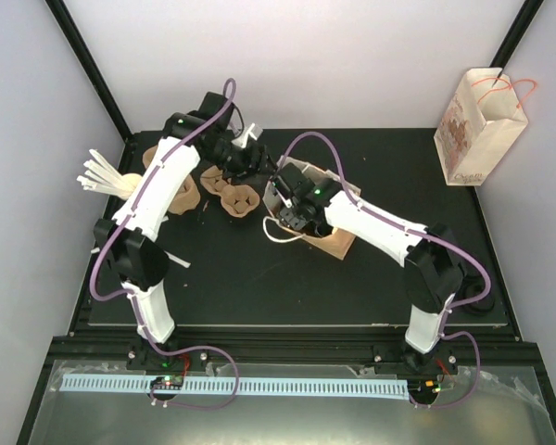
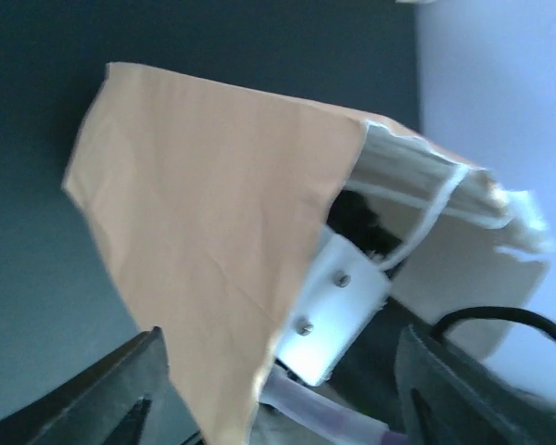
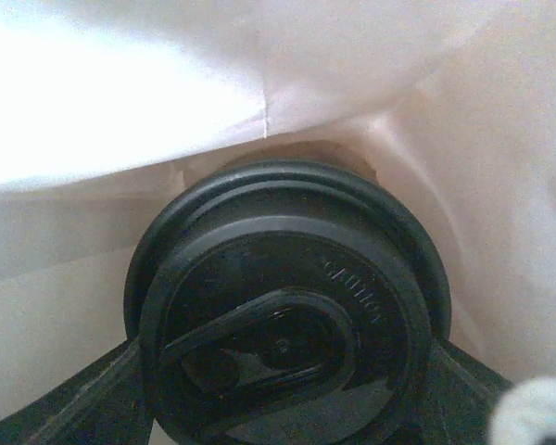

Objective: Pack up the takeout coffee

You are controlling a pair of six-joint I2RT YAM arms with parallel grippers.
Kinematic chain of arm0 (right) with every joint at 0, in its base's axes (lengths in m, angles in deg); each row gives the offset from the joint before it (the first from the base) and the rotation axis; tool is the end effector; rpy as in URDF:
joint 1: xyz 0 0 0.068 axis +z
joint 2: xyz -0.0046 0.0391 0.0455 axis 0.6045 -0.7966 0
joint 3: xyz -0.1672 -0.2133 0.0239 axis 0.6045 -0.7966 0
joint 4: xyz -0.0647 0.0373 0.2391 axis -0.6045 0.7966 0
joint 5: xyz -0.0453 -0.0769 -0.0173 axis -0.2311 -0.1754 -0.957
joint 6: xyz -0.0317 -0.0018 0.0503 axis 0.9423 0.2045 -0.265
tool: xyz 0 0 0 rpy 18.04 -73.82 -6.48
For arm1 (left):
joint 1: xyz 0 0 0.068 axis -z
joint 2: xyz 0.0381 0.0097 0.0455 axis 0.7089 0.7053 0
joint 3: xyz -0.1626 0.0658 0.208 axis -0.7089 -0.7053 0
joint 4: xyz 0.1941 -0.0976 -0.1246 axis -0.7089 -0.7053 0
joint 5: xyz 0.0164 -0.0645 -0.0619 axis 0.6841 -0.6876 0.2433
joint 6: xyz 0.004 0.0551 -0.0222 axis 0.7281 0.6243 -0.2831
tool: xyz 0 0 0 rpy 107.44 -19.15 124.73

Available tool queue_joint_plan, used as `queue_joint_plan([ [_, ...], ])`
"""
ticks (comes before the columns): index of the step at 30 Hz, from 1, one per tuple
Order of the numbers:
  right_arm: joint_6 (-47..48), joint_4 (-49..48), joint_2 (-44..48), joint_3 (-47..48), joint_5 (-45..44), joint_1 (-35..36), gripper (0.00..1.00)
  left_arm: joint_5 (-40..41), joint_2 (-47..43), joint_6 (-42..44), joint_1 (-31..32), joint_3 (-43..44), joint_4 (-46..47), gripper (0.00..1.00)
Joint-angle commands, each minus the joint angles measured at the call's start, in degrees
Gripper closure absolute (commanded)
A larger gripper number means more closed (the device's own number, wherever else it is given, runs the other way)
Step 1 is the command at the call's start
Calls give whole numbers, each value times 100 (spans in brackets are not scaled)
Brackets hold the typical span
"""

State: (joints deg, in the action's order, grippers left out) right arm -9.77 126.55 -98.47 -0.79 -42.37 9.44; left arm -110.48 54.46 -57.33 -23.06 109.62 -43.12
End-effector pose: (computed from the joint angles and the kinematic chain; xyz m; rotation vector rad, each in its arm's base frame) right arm 0.2680 0.2638 0.2569 -0.9778 2.3888 -0.1504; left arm 0.3266 -0.1612 0.3661 0.2039 2.7622 -1.1093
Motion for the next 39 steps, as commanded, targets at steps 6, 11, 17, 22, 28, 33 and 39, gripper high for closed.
queue_joint_plan([
  [6, -434, 920, -1275, 861, 633, -626, 52, -1467, -432, -1319, -131, -86, 1695, 15],
  [11, -647, 1316, -1649, 1286, 750, -898, 53, -1408, -882, -1534, -353, -791, 2264, 14],
  [17, -844, 1489, -1888, 1483, 1000, -1251, 53, -1290, -941, -1353, -400, -942, 2067, 14],
  [22, -733, 1455, -2186, 1454, 987, -1330, 53, -1241, -950, -1167, -399, -991, 1825, 14],
  [28, -724, 1247, -2318, 1407, 1018, -1365, 53, -1152, -1074, -1042, -405, -1224, 1709, 14],
  [33, -712, 1010, -2059, 1475, 882, -1367, 52, -1156, -1197, -997, -398, -1444, 1743, 14],
  [39, -688, 802, -1611, 1697, 701, -1365, 33, -1153, -1215, -928, -389, -1479, 1667, 14],
])
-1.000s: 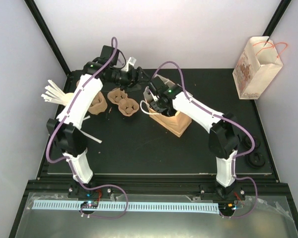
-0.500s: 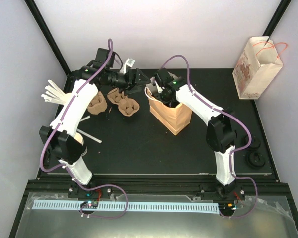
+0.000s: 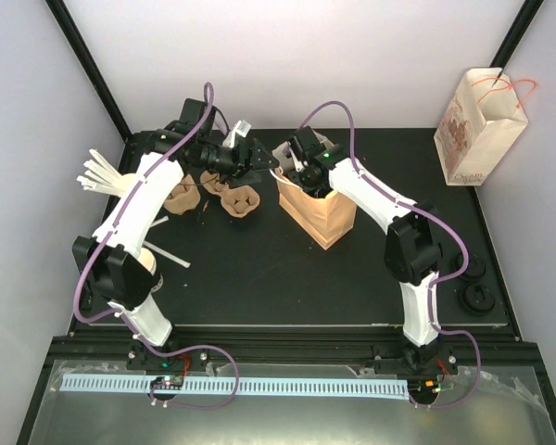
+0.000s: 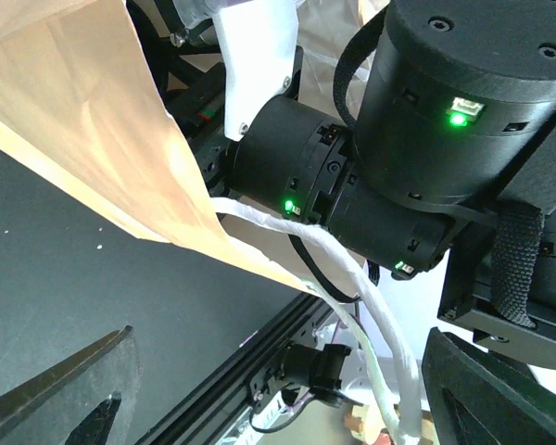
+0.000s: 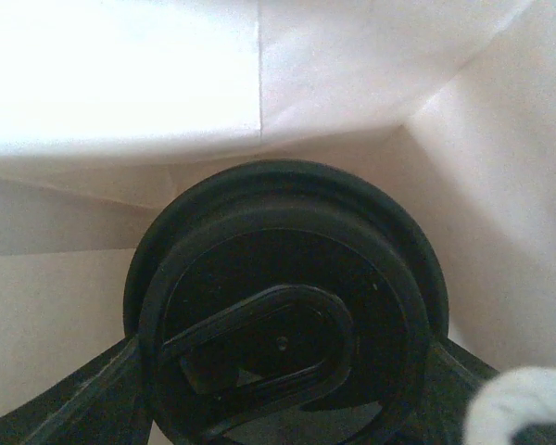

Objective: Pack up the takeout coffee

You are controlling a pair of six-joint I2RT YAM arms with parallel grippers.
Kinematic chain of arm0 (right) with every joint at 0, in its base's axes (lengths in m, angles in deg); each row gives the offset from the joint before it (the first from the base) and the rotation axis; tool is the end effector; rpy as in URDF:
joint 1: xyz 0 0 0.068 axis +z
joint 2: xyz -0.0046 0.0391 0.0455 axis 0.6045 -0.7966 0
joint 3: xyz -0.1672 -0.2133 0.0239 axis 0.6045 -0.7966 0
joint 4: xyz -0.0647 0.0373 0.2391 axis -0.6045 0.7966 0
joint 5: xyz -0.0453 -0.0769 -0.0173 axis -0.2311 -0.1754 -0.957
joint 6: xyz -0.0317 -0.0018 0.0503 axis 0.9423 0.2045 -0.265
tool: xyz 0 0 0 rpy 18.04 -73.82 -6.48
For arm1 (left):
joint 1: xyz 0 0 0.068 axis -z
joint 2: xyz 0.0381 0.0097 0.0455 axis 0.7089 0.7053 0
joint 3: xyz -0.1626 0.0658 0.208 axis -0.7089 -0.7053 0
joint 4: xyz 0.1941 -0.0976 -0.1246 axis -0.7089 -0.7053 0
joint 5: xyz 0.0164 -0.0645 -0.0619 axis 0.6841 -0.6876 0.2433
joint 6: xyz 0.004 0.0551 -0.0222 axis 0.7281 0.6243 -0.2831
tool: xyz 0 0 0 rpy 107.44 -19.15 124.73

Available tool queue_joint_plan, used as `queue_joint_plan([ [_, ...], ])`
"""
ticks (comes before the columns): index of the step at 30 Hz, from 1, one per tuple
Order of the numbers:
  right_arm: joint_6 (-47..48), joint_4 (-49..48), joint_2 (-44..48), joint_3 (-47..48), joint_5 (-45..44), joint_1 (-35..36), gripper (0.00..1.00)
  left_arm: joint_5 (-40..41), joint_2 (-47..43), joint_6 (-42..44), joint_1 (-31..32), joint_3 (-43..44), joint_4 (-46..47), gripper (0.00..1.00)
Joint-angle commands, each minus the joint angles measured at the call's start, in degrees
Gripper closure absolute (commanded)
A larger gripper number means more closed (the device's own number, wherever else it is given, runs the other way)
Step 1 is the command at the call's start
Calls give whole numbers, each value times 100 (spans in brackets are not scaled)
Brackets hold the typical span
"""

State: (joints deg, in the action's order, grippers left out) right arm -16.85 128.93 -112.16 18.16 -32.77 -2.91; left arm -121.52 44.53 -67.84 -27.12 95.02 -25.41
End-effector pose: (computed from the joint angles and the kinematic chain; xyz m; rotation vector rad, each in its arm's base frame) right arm 0.3676 0.2426 0.2583 -0.6107 2.5224 0.0458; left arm 0.3161 -0.1373 0.3749 0.0689 2.5583 -1.4146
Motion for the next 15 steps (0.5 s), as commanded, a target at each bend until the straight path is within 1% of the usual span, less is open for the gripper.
queue_joint_plan([
  [1, 25, 563, -192, -130, -307, -127, 27, -47, -231, 128, 16, -24, -103, 14],
  [3, 37, 517, -57, -49, -352, -132, 16, -48, -248, 139, 17, -36, -103, 15],
  [5, 51, 433, 100, 5, -356, -128, 6, -41, -267, 156, 22, -40, -110, 15],
  [7, 70, 402, 217, 74, -339, -123, 1, -43, -284, 180, 26, -46, -124, 15],
  [11, 97, 519, 362, 279, -352, -122, 0, -30, -328, 205, 35, -84, -148, 15],
  [15, 94, 445, 667, 221, -347, -124, 0, -33, -363, 207, 48, -108, -138, 15],
])
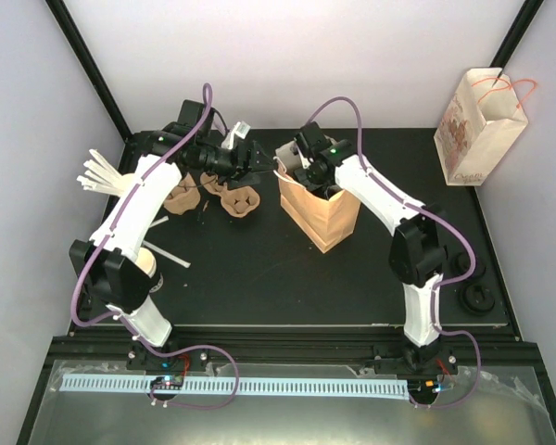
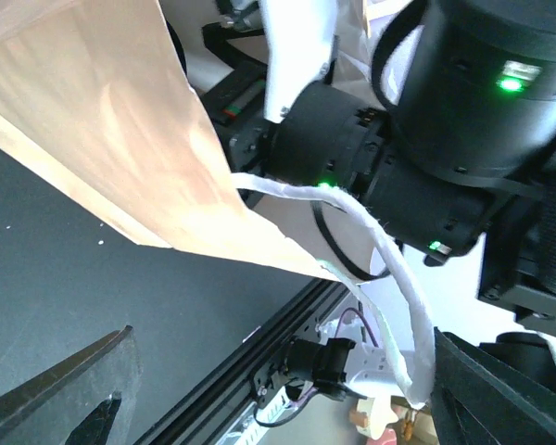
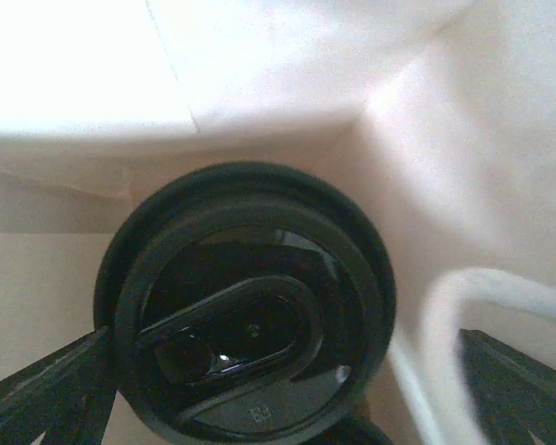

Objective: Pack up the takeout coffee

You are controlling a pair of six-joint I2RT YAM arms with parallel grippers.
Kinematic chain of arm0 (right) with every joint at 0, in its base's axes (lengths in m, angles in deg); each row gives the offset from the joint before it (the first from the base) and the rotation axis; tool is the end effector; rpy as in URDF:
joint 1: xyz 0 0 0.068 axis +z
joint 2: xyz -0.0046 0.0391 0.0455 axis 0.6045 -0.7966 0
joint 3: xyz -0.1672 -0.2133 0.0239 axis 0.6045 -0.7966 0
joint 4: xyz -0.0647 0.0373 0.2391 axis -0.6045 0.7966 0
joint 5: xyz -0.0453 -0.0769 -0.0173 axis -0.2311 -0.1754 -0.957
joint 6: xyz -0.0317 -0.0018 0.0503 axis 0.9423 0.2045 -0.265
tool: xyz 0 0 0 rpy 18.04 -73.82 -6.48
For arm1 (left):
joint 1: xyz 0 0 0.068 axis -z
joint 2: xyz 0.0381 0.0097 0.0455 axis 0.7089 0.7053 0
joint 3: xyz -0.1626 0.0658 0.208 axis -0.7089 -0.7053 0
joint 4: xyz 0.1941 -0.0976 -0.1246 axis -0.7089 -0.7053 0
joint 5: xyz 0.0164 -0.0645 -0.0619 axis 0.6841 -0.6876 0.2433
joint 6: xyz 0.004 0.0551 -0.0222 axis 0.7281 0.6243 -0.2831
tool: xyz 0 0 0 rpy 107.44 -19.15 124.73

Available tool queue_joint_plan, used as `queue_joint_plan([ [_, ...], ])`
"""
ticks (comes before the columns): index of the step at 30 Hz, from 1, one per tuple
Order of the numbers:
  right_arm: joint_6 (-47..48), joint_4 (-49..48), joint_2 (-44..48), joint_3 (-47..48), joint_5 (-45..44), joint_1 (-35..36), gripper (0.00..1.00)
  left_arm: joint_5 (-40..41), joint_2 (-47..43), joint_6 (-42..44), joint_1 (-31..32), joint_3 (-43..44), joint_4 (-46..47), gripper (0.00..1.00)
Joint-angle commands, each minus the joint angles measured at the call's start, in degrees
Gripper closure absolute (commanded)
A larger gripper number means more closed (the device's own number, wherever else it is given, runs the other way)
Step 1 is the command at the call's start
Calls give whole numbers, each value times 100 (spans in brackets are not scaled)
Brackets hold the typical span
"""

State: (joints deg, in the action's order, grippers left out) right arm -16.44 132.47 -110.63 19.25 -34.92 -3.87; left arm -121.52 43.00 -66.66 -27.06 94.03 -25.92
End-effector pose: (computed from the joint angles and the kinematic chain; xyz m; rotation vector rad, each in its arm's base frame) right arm 0.3651 0.2302 0.2718 -0.5887 2.5315 -0.0165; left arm 0.3086 -0.1352 0.3778 0.0966 2.5500 -1.4076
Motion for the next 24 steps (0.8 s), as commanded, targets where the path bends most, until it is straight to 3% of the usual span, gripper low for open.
queue_joint_plan([
  [1, 50, 64, 592, 93, -115, -27, 0, -42, -212, 93, 45, -9, -76, 14],
  [10, -186, 617, 838, 531, -15, -2, 3, -80, -210, 98, 81, 48, -19, 15],
  [24, -664, 976, 1961, 1118, 441, -27, 8, 78, -313, 98, 92, 92, 4, 17],
])
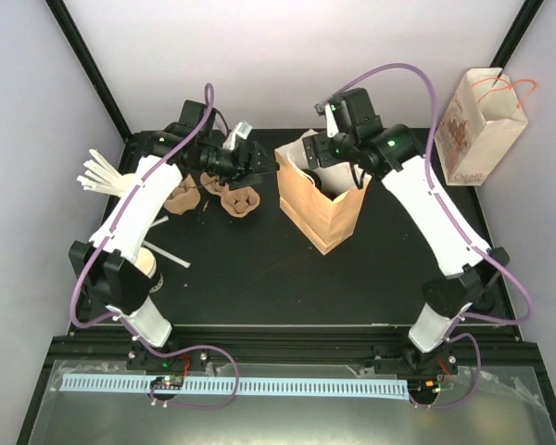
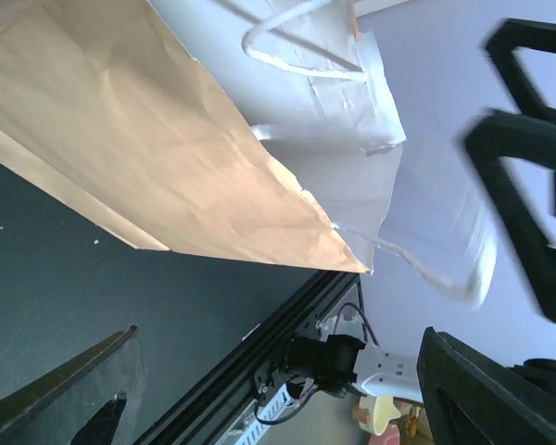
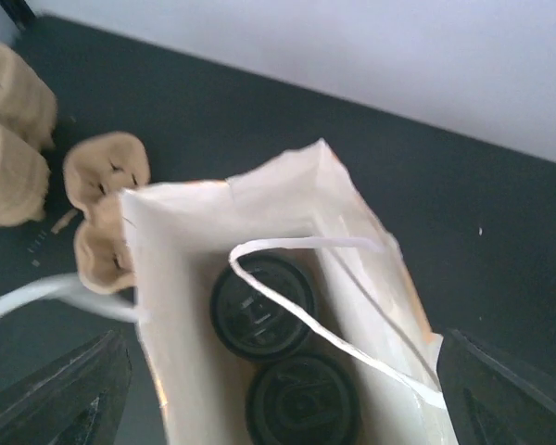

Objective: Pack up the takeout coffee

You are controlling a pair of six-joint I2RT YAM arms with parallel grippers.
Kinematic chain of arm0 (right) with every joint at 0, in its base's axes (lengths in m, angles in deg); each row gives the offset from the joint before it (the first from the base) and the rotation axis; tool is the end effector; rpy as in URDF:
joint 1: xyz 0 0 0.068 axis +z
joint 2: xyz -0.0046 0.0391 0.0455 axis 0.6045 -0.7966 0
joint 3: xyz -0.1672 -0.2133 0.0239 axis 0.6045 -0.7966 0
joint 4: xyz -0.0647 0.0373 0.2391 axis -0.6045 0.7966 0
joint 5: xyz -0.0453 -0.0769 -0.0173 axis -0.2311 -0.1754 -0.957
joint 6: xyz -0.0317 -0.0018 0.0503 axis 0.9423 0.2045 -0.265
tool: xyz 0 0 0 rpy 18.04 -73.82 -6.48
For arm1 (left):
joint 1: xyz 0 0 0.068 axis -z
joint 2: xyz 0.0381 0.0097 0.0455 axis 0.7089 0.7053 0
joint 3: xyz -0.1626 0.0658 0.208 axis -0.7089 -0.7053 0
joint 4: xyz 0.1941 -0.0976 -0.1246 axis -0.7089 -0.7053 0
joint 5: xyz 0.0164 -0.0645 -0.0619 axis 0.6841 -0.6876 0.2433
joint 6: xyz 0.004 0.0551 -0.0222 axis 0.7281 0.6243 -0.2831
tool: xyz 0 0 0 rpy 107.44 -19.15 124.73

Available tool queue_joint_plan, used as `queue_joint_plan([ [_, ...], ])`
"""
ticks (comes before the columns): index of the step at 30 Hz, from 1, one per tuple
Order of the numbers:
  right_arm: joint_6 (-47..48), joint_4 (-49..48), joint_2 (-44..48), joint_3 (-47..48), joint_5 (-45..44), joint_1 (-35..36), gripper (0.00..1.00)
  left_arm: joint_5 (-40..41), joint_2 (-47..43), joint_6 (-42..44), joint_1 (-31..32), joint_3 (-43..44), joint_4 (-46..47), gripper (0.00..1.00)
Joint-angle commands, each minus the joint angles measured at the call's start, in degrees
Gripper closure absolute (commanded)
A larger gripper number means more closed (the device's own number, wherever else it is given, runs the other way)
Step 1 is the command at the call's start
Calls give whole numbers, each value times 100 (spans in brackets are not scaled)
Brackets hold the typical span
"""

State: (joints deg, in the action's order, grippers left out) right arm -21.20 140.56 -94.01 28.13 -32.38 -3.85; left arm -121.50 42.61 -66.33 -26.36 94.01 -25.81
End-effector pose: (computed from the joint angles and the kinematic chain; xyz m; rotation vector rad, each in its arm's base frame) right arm 0.2990 0.1892 0.4172 -0.4173 2.2876 0.2037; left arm 0.3054 -0.1385 0.3799 0.1244 2.5430 -1.4096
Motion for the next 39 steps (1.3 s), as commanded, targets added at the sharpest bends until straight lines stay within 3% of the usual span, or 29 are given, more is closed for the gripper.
queue_joint_plan([
  [1, -166, 201, 340, 285, 203, -30, 8, 168, -322, 55, 16, 131, 8, 17],
  [9, -315, 496, 623, 466, 594, -30, 14, 1452, -991, 137, -561, 346, -235, 15],
  [14, -710, 388, 864, 306, 960, -30, 16, 2650, -1692, 333, -1676, 46, -840, 12],
  [23, -943, -129, 1308, -300, 1080, -28, 16, 3008, -2745, 72, -3631, -1145, -1488, 26],
  [27, -1140, -83, 1276, -209, 1252, -29, 16, 3748, -2798, -363, -4461, -1338, -1944, 33],
  [34, -1114, 415, 989, 636, 1754, -30, 16, 3508, -2856, -1657, -5561, -2162, -1361, 33],
  [39, -799, 799, 878, 857, 1657, -30, 16, 3692, -2705, -2323, -5892, -2331, -1177, 37],
])
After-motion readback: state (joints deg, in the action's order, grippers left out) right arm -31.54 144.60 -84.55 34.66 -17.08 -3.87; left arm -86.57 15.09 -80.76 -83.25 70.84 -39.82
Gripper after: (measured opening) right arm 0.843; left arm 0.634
